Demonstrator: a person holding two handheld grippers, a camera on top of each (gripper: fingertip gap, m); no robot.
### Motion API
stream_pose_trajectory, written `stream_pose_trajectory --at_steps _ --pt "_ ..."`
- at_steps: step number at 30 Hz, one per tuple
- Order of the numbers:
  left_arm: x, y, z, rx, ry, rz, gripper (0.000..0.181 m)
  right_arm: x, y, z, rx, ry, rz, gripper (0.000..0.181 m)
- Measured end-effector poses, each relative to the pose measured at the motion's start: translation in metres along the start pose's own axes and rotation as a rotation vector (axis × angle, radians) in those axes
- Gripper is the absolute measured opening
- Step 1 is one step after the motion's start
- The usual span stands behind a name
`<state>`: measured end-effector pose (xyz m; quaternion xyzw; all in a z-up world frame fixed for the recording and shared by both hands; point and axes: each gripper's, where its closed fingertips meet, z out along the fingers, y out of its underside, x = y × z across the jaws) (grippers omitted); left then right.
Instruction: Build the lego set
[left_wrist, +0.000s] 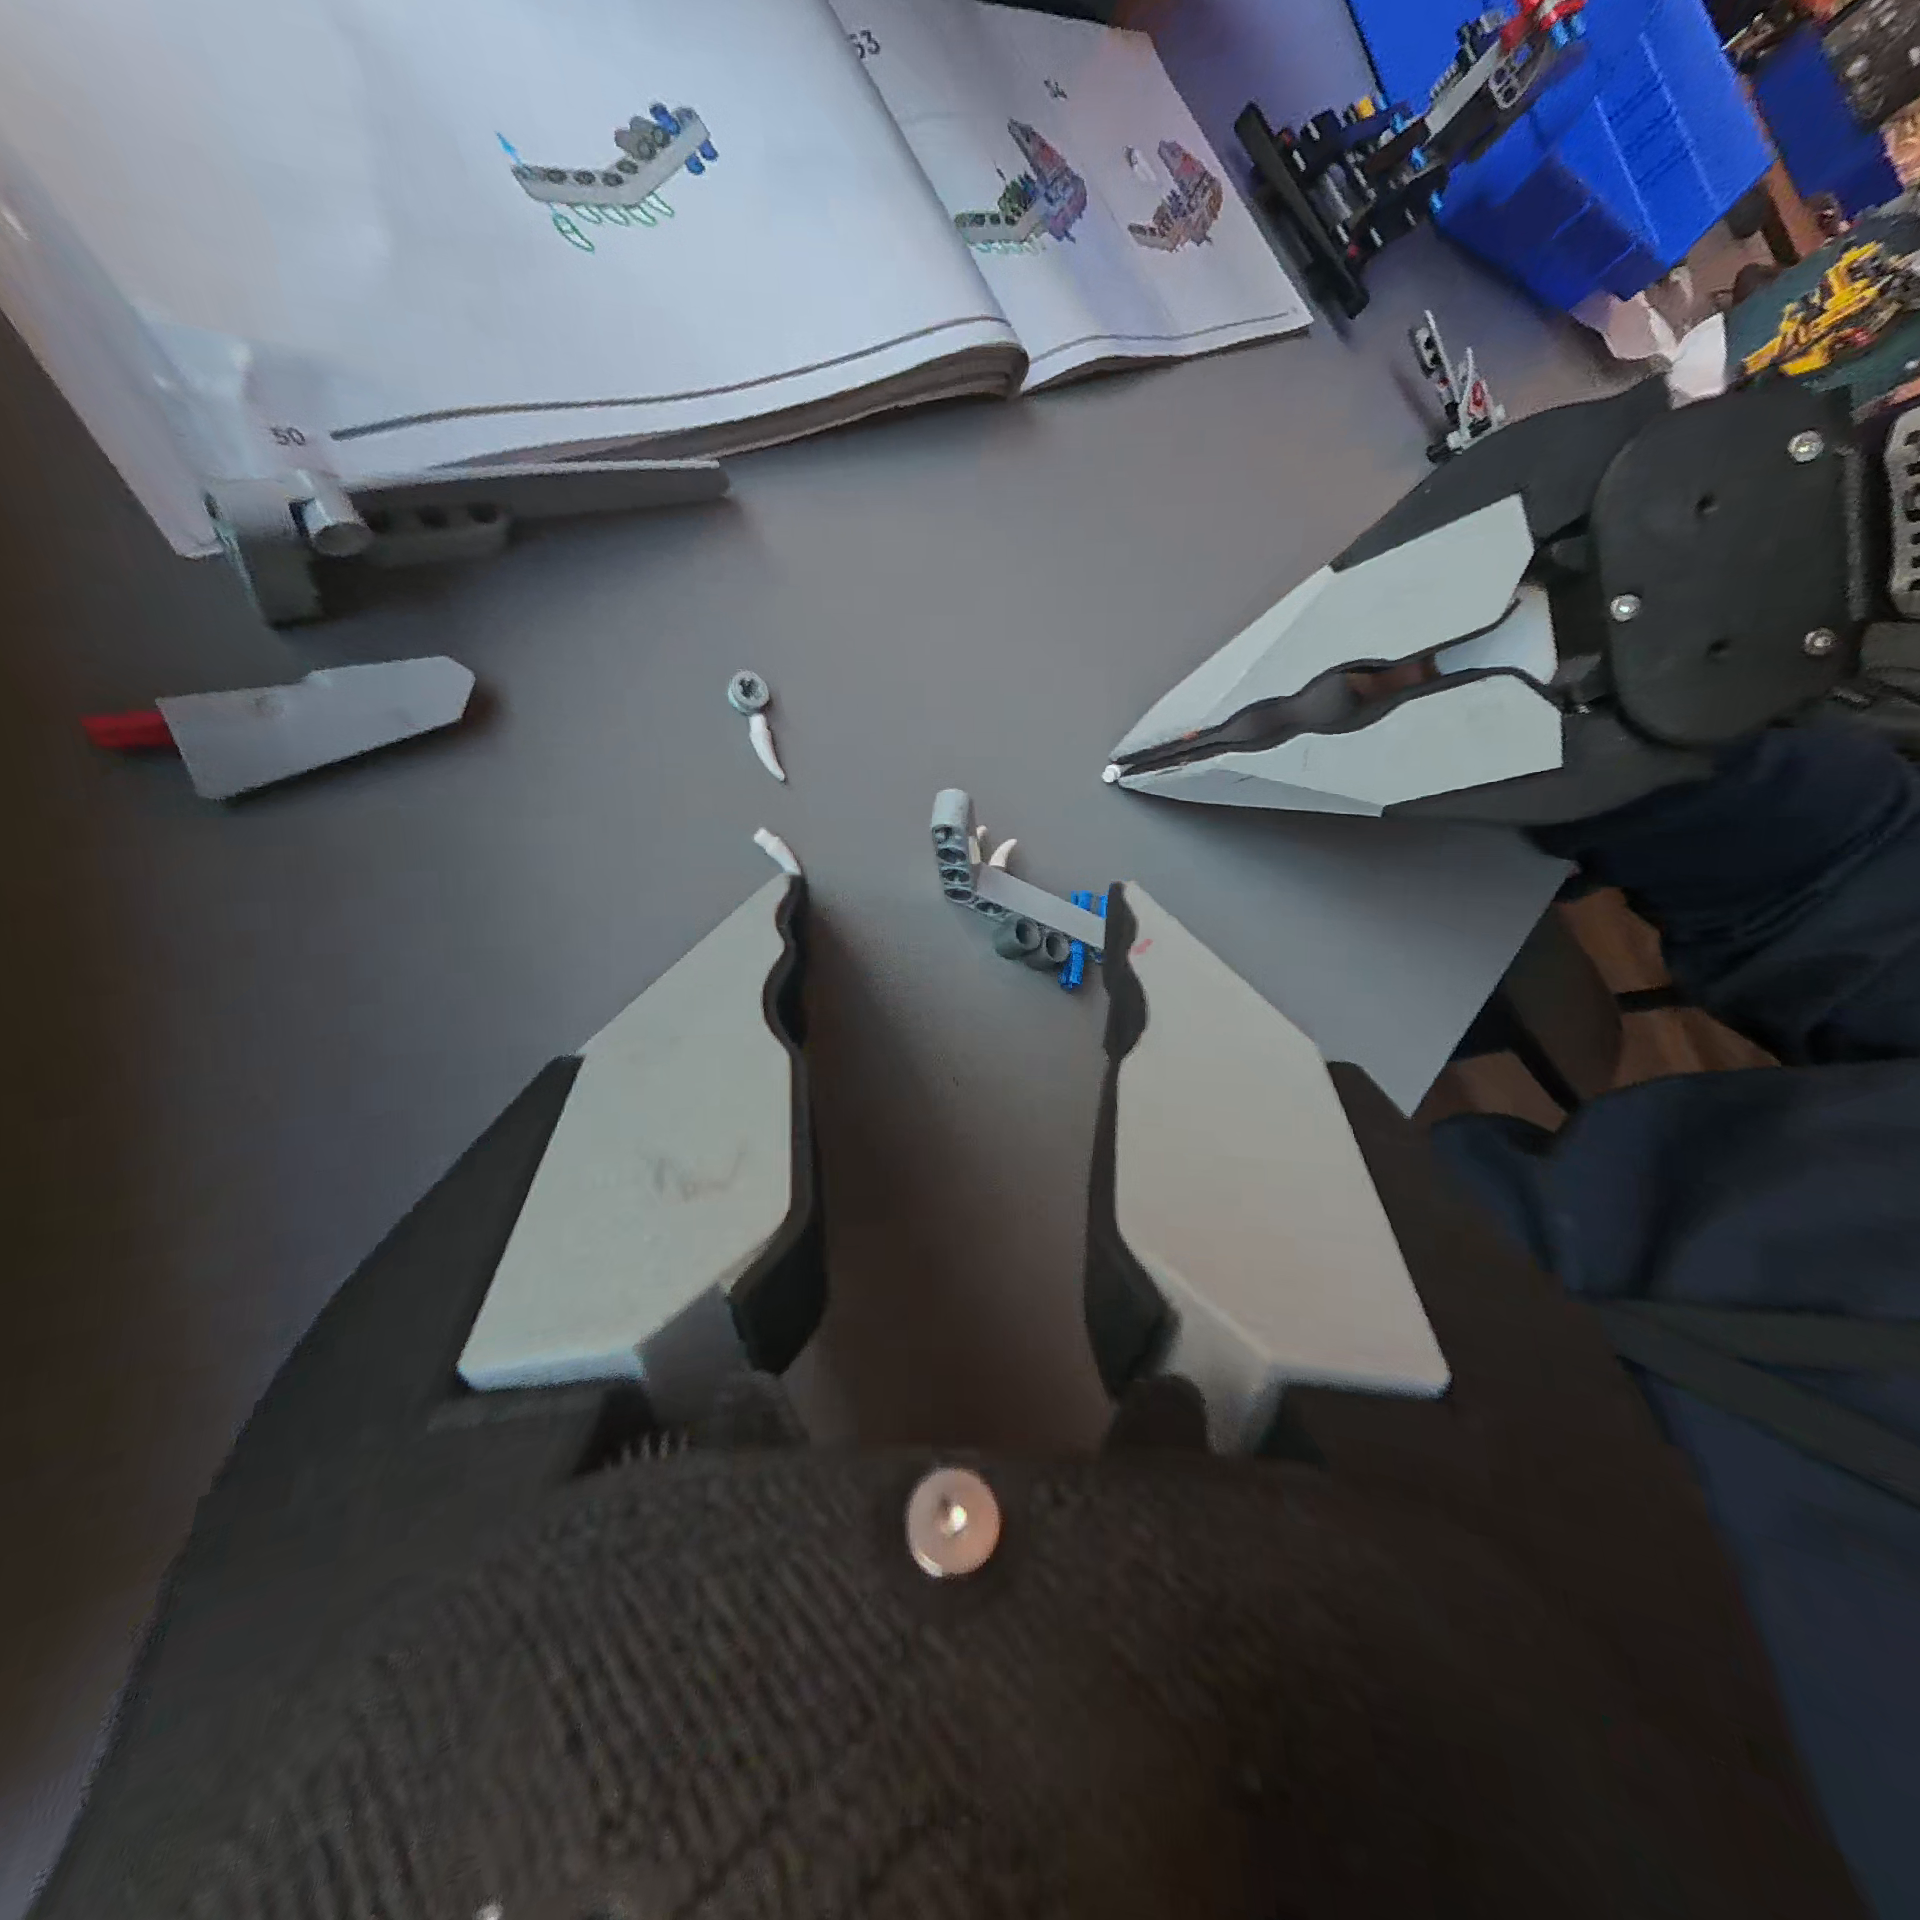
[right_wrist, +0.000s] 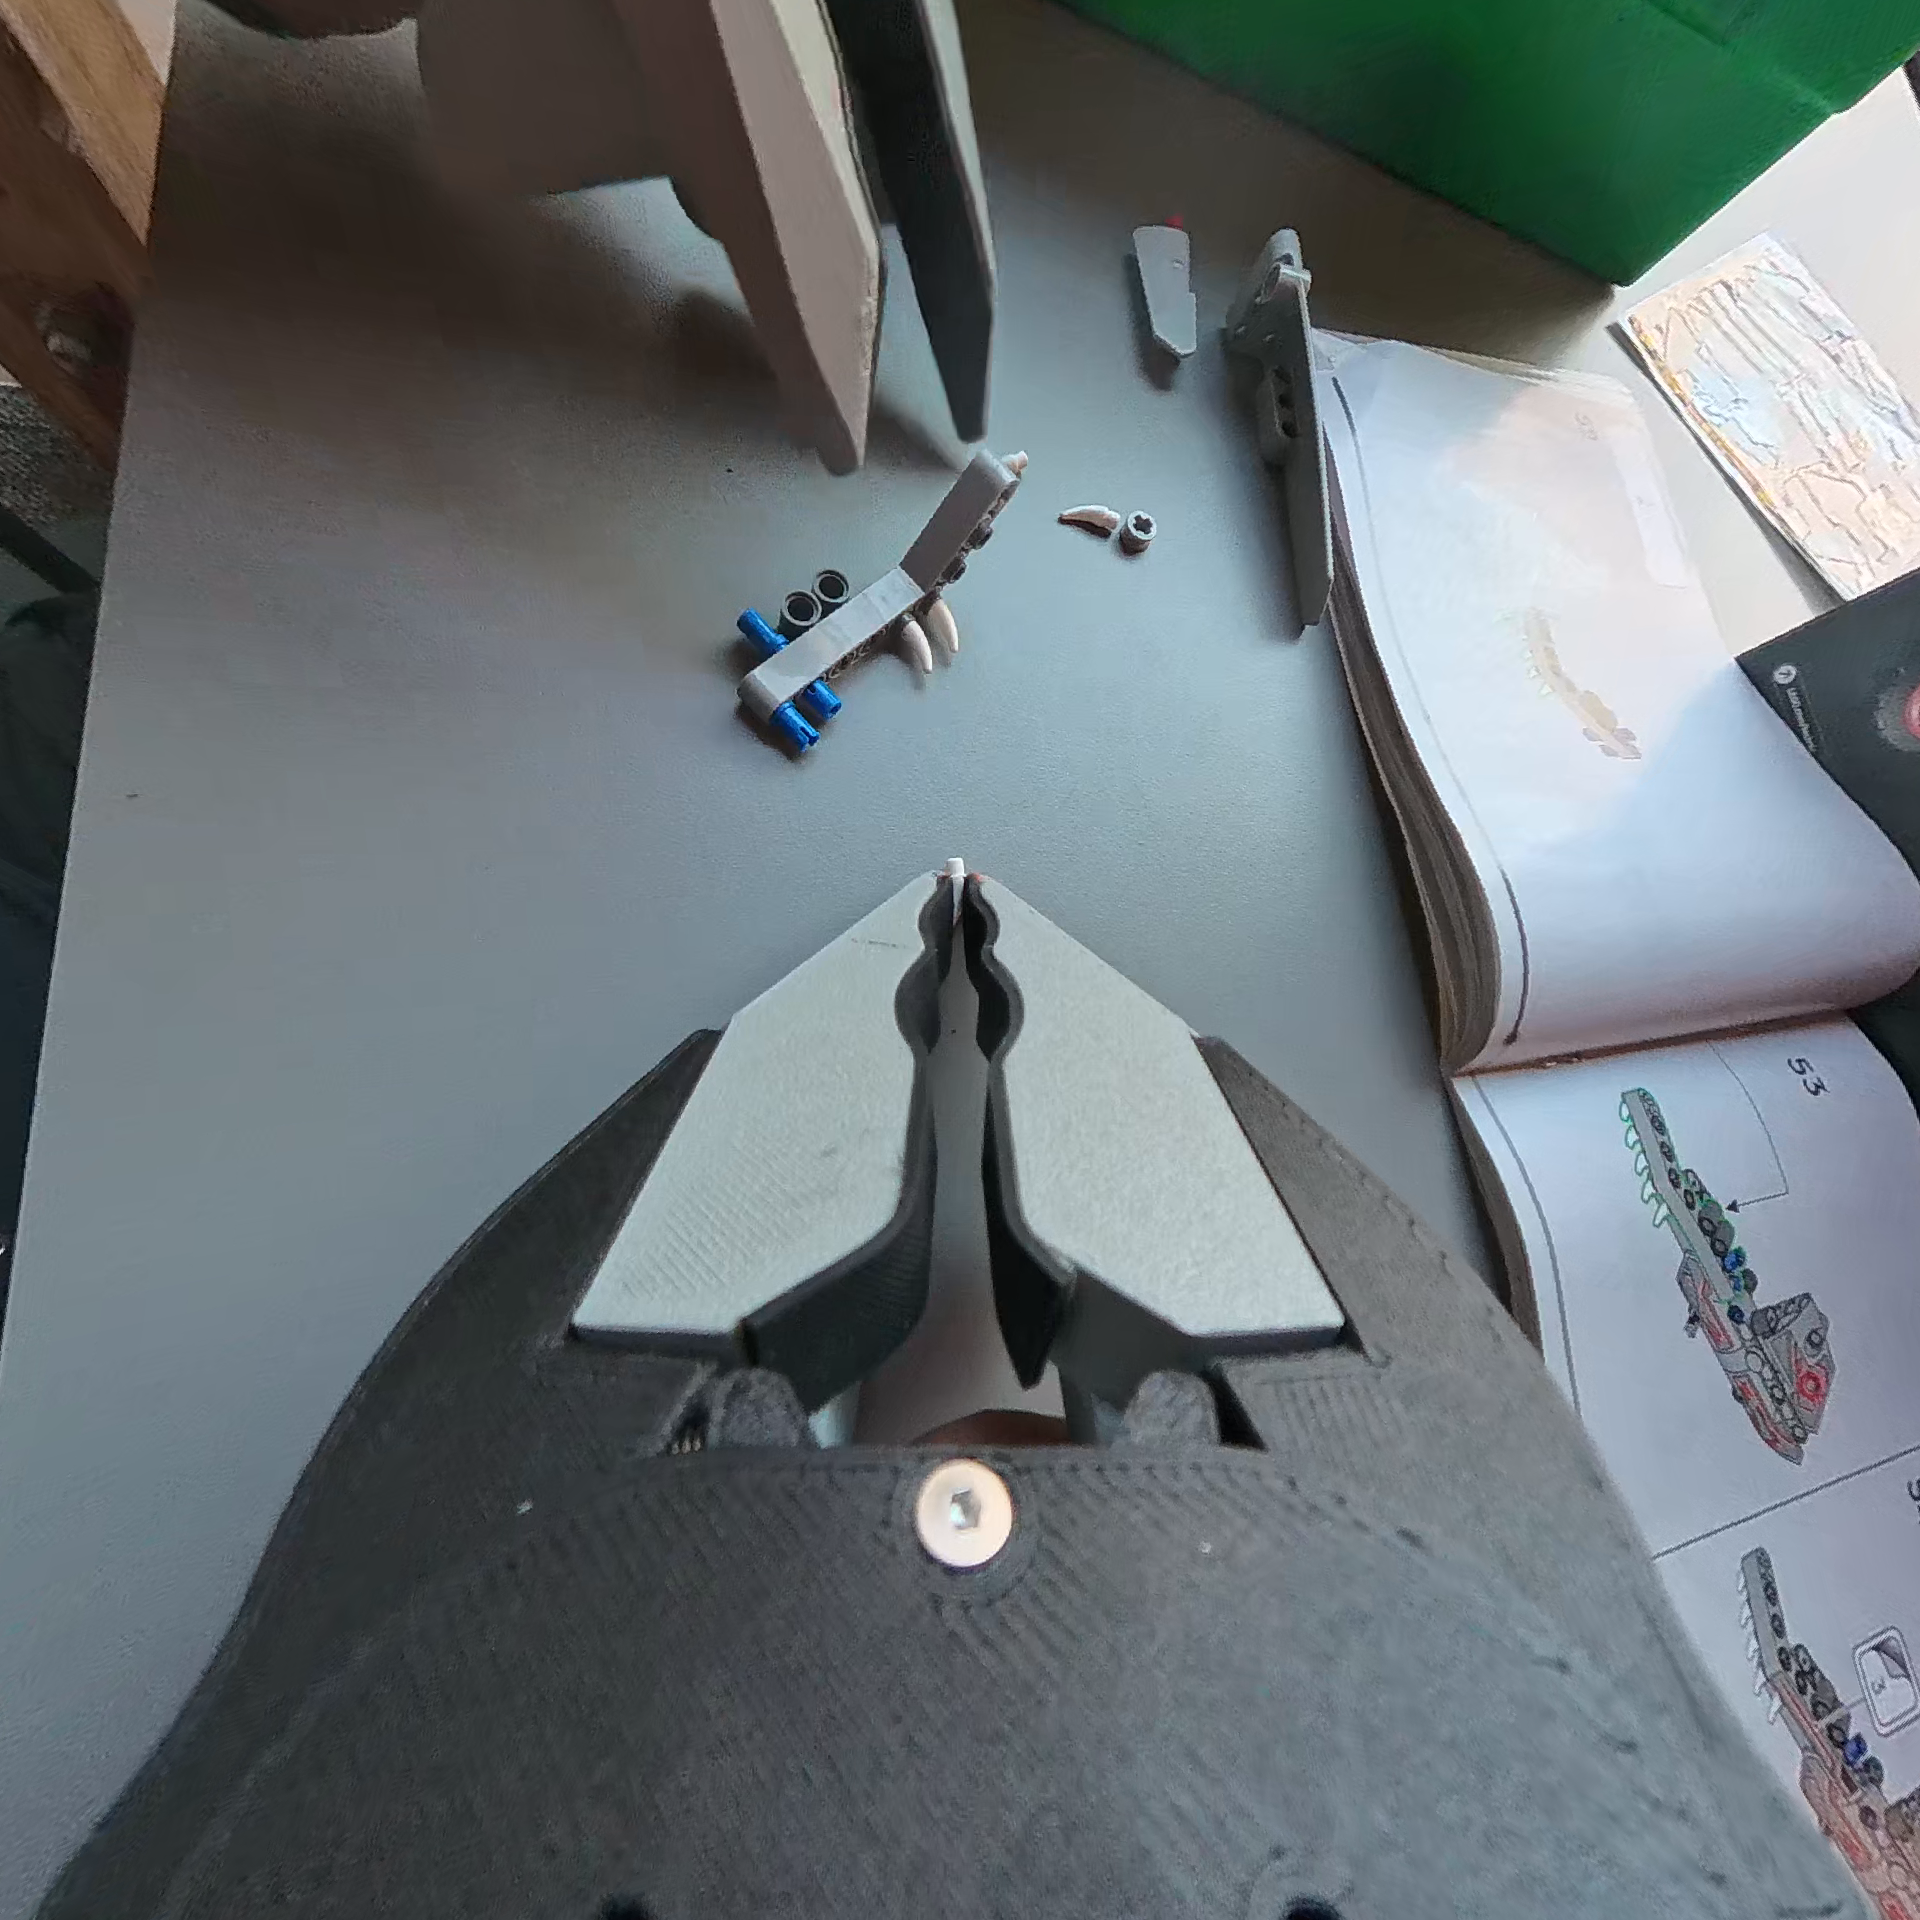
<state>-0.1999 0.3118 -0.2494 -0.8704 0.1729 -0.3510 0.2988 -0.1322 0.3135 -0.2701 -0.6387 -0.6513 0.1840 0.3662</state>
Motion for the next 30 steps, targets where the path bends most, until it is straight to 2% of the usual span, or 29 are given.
stream_pose_trajectory --at_steps 3,10,13,15,20,24,30 --pt "-0.003 0.000 0.005 -0.011 0.017 0.010 0.053 0.000 0.000 0.000 0.000 0.000 -0.002 0.000" --pt "0.002 0.002 0.017 -0.058 0.081 0.055 0.023 0.000 -0.010 -0.004 0.078 0.015 -0.088 0.000" --pt "0.007 0.005 0.021 -0.094 0.111 0.083 0.019 0.000 -0.012 -0.004 0.094 0.031 -0.135 0.000" --pt "0.010 0.009 0.025 -0.124 0.119 0.111 0.007 -0.001 -0.015 -0.005 0.108 0.035 -0.156 0.000" --pt "0.029 0.014 0.029 -0.146 0.190 0.207 0.005 -0.009 -0.030 -0.011 0.227 0.010 -0.258 0.000" --pt "0.038 0.018 0.032 -0.163 0.213 0.259 0.006 -0.008 -0.025 -0.005 0.199 0.037 -0.335 0.000" --pt "0.036 0.019 0.035 -0.189 0.244 0.182 0.005 -0.016 -0.017 0.006 0.128 0.034 -0.444 0.000"
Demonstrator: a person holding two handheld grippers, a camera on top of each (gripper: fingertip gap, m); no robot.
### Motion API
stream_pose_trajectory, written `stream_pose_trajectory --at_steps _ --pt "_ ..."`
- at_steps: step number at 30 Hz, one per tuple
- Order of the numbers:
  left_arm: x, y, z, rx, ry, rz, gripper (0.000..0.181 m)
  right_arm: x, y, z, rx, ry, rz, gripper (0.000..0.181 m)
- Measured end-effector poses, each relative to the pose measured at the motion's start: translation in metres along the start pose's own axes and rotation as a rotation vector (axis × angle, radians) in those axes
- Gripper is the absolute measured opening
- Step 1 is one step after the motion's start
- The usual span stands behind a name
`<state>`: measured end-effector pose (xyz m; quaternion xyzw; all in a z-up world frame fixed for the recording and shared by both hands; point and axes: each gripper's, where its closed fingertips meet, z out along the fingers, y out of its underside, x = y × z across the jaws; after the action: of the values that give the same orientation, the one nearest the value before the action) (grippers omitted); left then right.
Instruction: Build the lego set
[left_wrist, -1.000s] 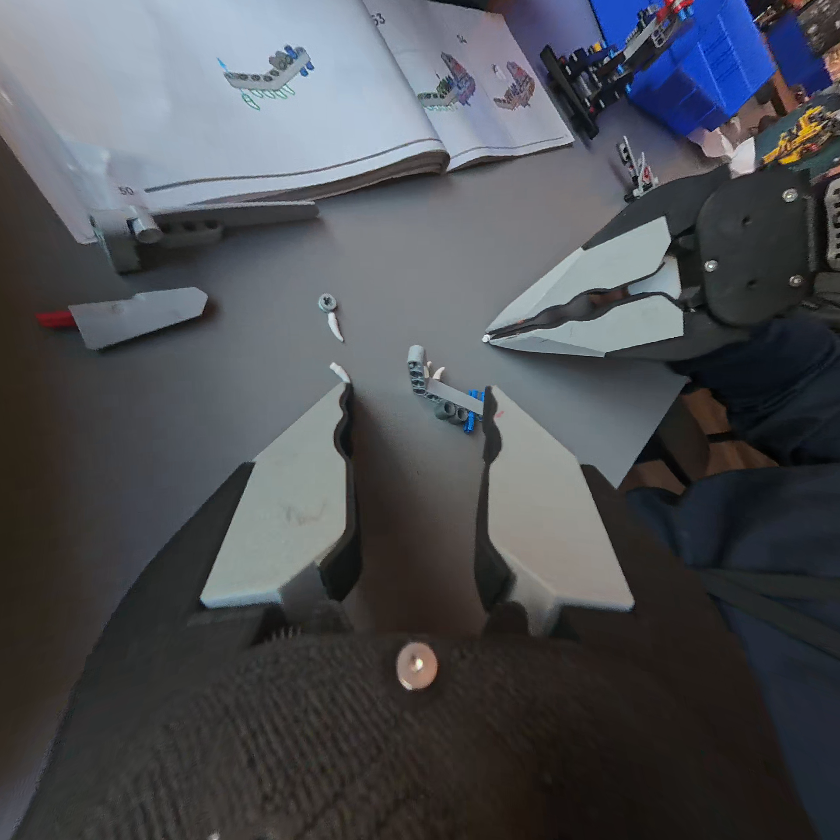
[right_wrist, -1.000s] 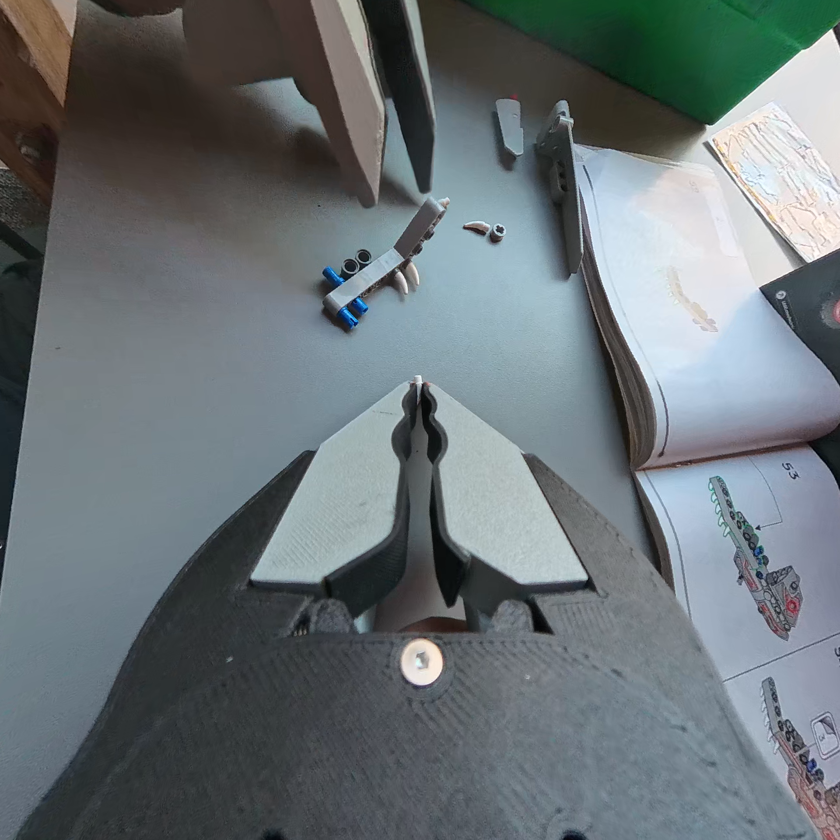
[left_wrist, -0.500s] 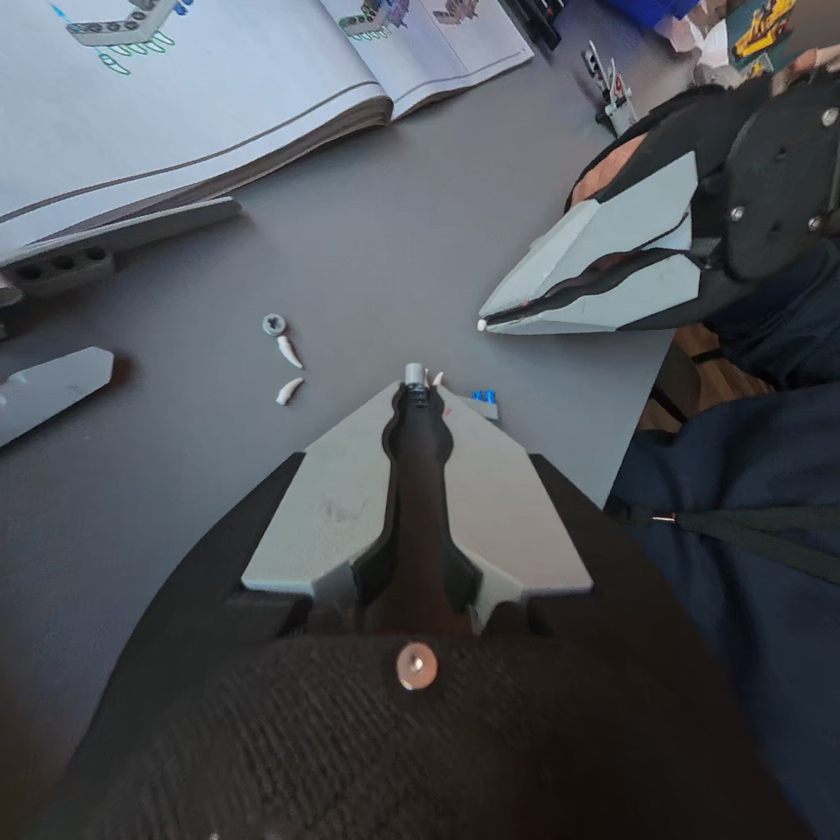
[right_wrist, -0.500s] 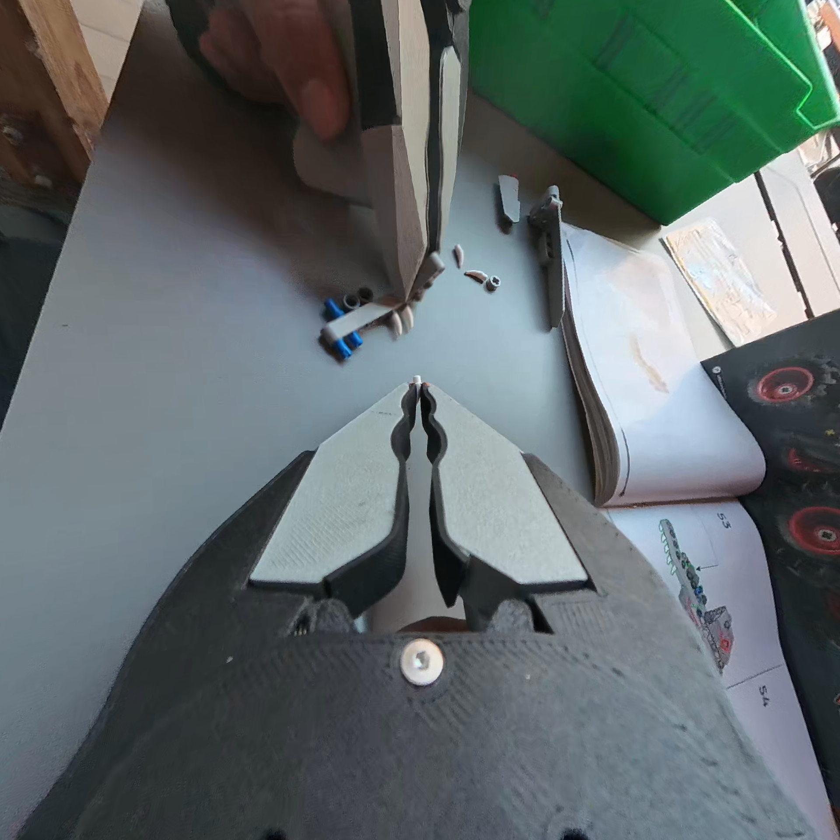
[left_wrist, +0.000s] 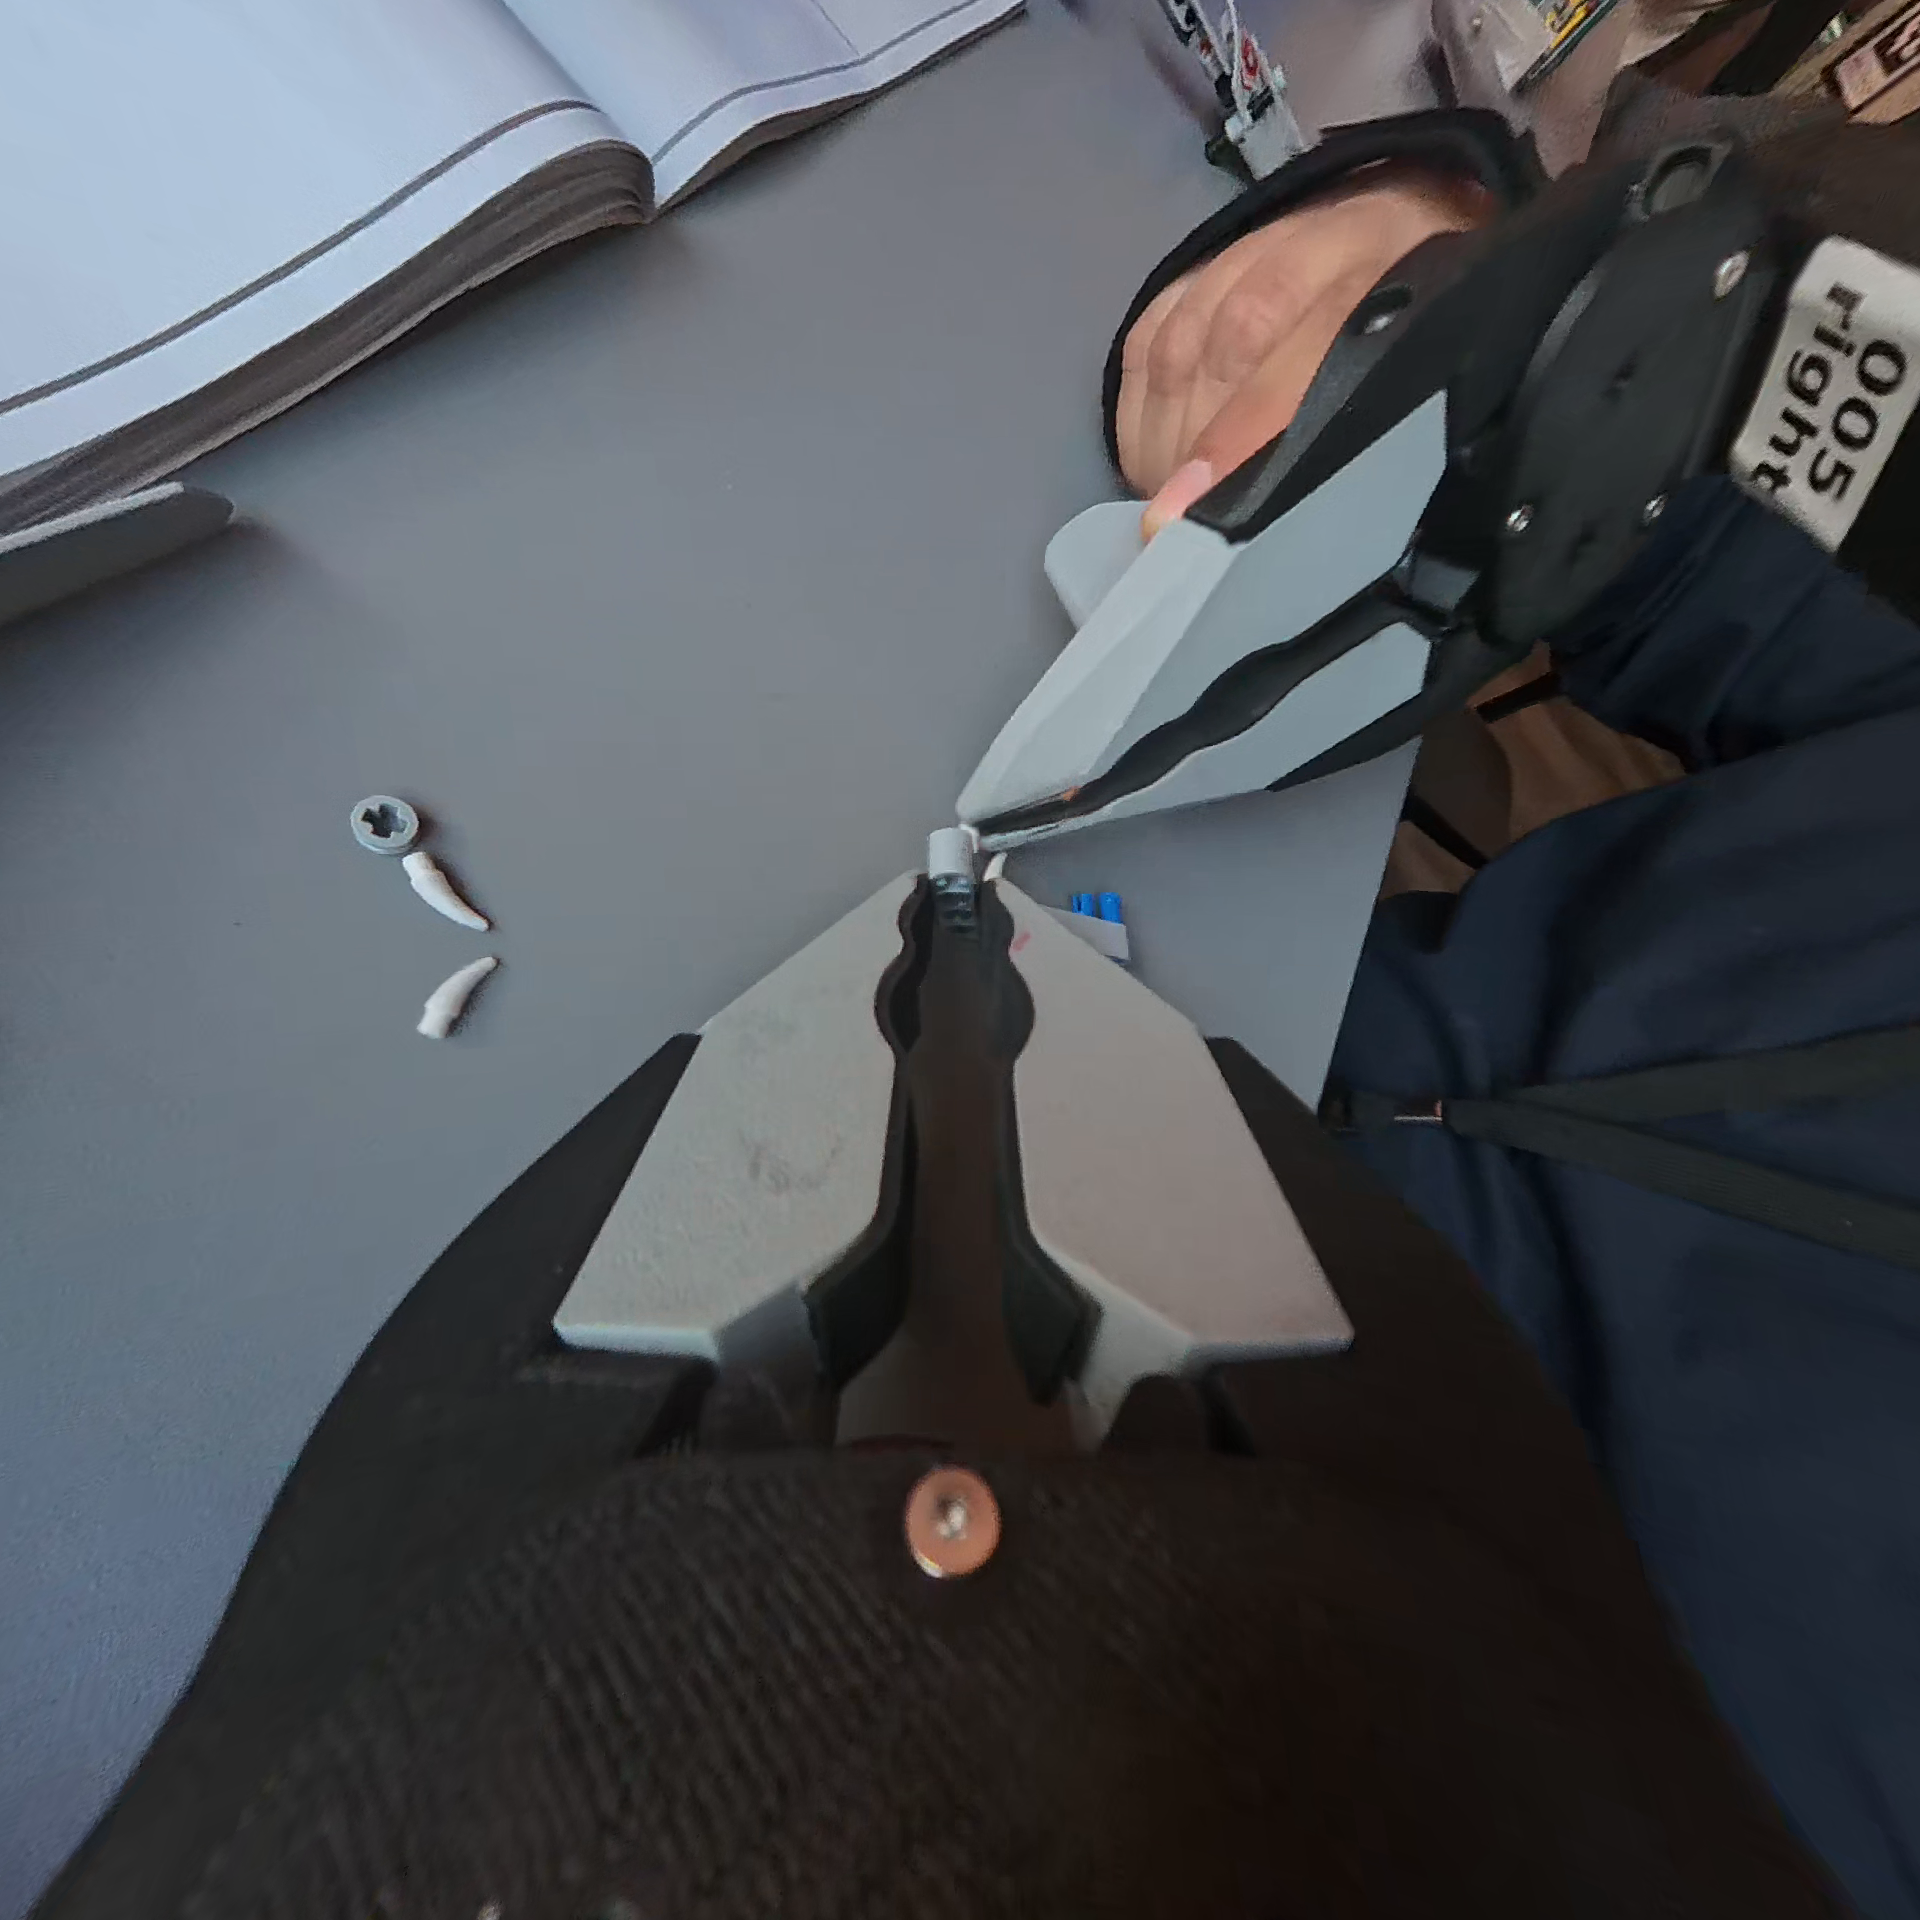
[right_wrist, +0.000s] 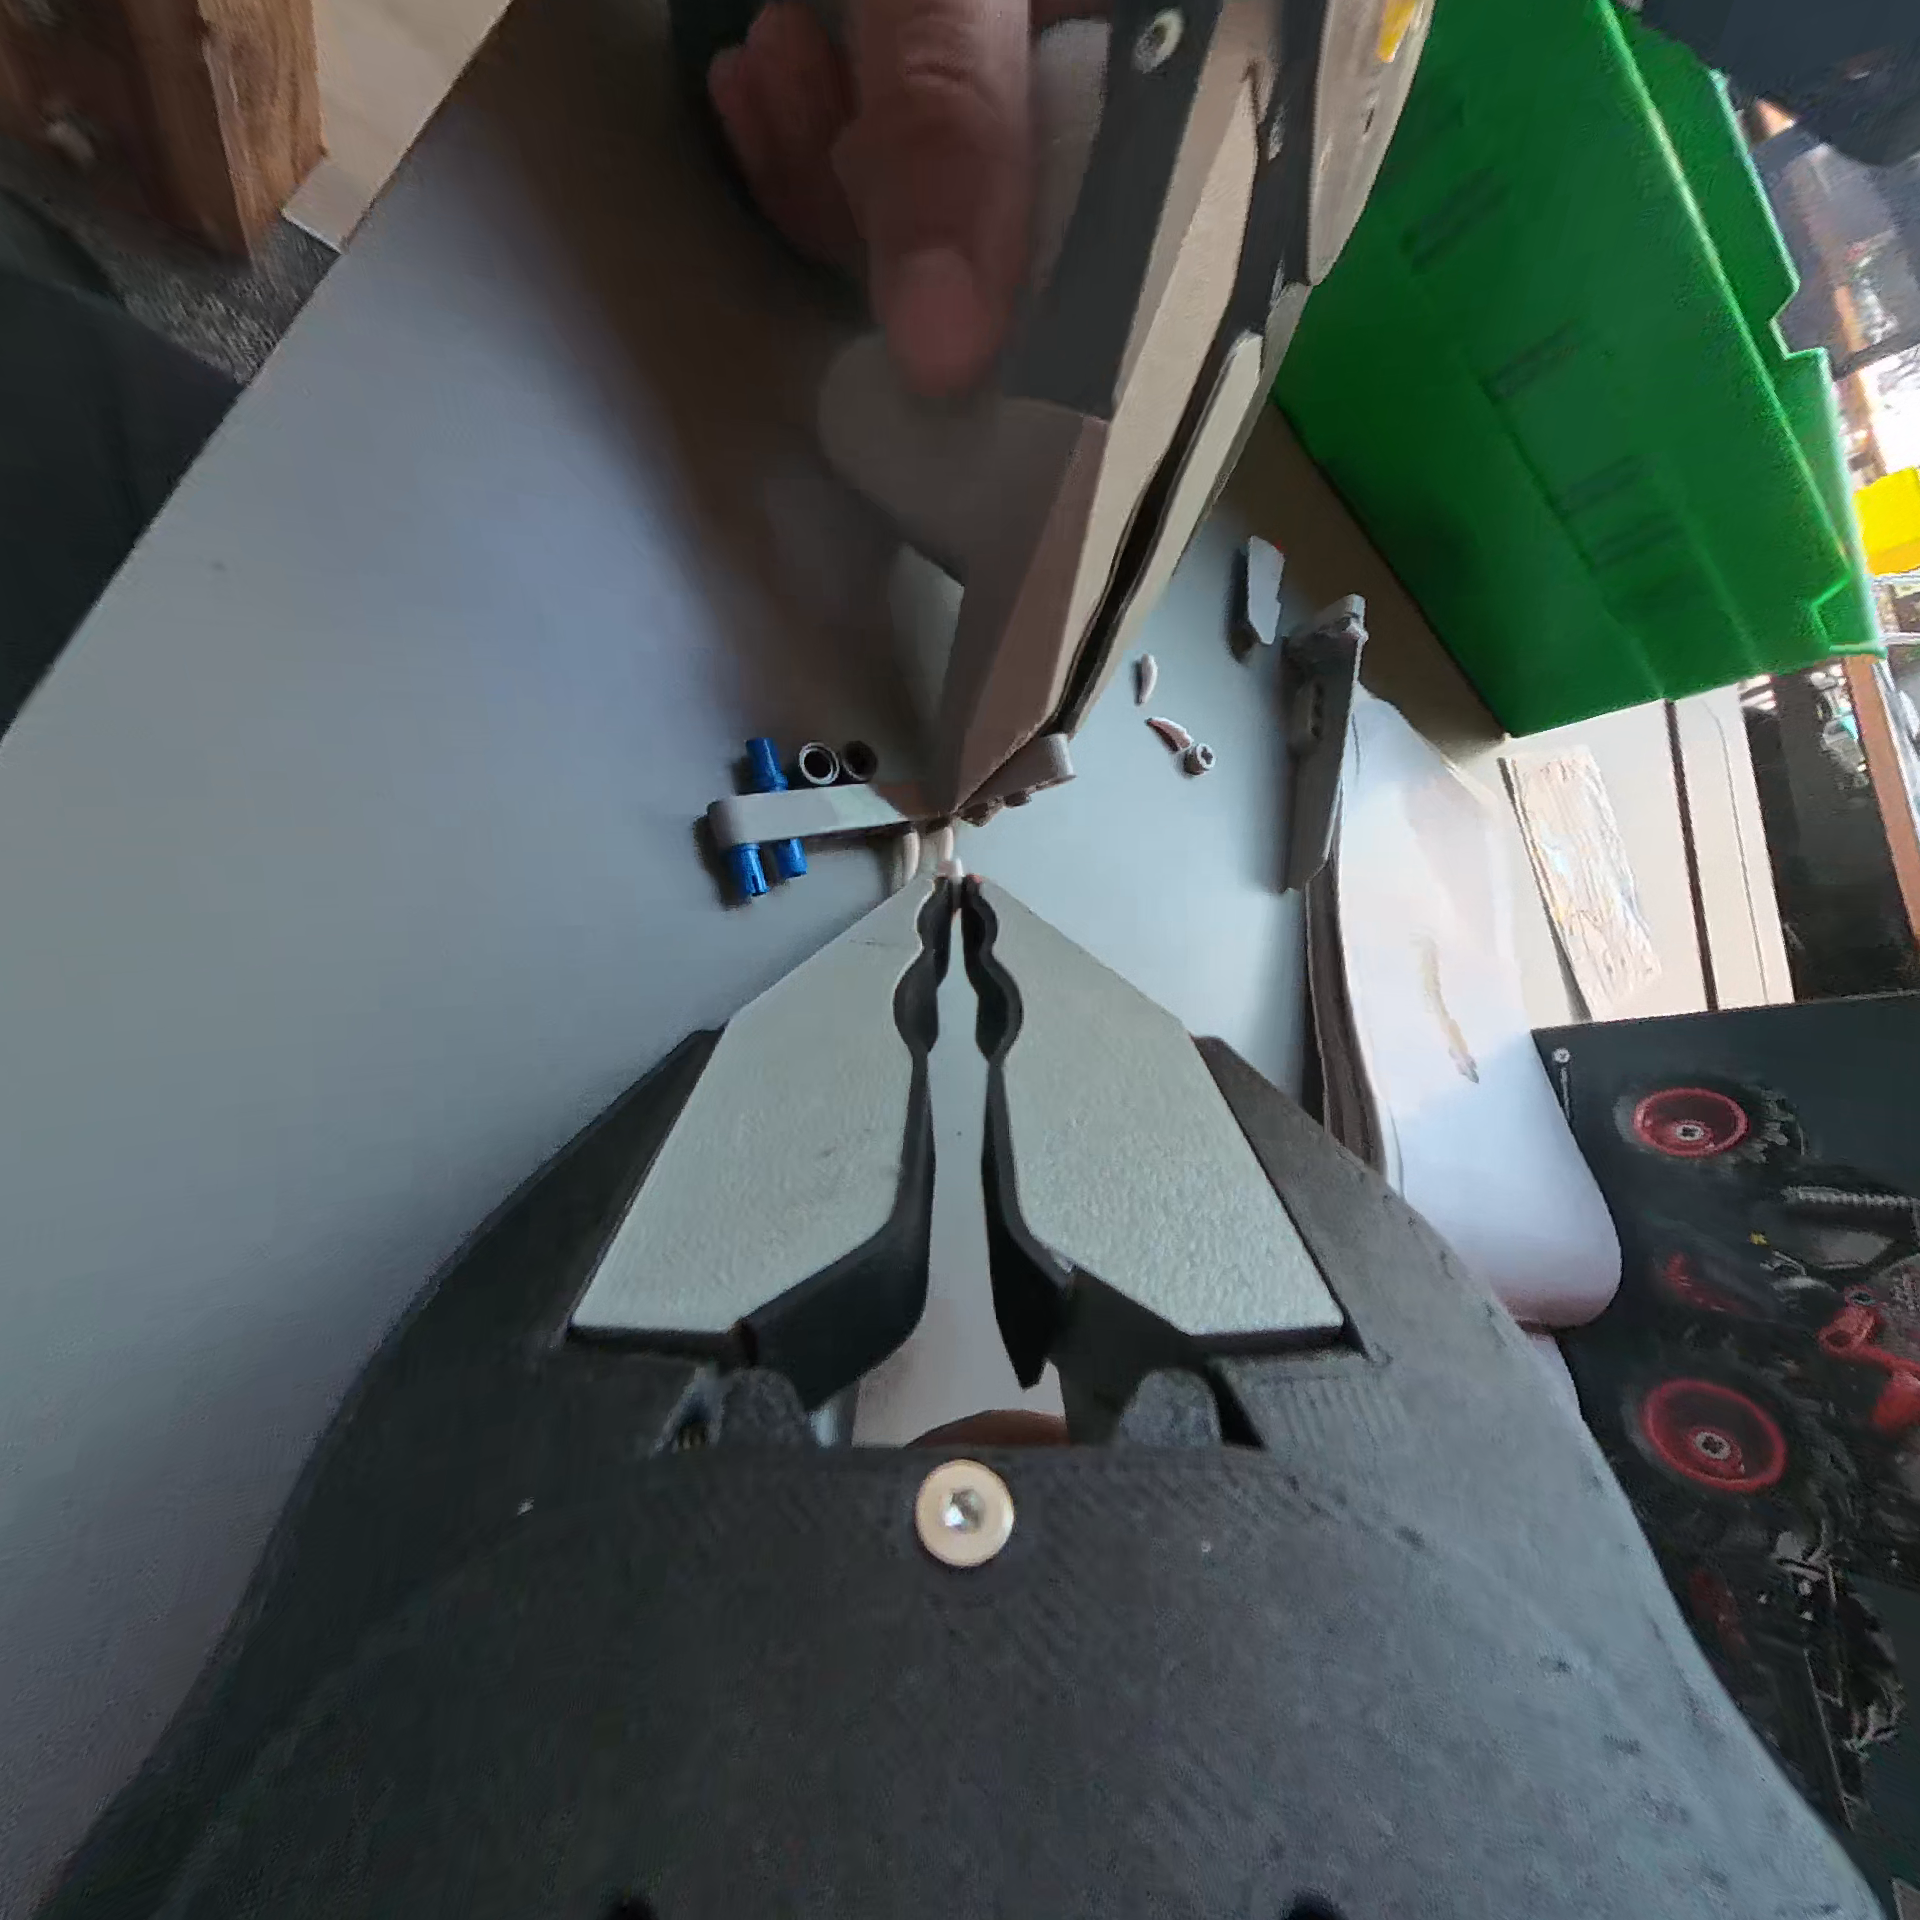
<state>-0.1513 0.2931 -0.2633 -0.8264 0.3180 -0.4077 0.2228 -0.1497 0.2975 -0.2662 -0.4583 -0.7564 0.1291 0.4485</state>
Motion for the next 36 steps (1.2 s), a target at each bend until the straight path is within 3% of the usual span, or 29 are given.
stream_pose_trajectory --at_steps 36 --pt "0.010 -0.001 0.004 -0.023 0.115 -0.022 0.005 0.000 -0.011 -0.009 0.086 0.087 -0.106 0.000"
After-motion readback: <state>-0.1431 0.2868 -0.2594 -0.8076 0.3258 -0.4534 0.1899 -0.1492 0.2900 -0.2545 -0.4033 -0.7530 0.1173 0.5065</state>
